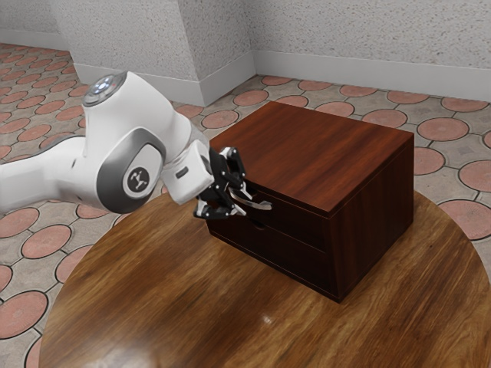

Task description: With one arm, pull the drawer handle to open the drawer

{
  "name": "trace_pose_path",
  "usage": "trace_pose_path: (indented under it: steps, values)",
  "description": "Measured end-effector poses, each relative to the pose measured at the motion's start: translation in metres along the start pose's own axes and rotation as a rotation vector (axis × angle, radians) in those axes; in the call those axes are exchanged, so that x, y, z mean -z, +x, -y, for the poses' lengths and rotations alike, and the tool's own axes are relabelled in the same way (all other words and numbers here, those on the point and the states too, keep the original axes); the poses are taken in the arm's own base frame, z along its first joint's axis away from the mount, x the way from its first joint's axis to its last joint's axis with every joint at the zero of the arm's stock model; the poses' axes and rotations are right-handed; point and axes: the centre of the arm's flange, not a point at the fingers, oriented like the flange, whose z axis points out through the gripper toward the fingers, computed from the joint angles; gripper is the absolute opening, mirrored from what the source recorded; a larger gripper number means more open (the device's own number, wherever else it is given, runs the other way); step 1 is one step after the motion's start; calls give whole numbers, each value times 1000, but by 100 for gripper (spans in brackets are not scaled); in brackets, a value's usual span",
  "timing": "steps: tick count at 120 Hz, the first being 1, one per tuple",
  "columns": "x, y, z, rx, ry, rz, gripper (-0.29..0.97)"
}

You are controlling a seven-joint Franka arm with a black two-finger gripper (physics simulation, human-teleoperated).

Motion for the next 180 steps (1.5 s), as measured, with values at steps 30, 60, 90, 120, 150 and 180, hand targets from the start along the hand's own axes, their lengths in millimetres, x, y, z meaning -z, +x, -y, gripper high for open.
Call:
trace_pose_path:
  steps: [30,60,90,120,150,180]
  values:
    - [0,5,-3,-6,-2,-5,5]
    - [-3,5,-7,-5,-8,-6,4]
    - [-2,1,-8,1,-10,-3,-2]
    - [3,-1,-14,3,-10,-2,-3]
    - [8,-3,-20,6,-10,-3,-1]
    - [13,-4,-27,7,-11,-5,1]
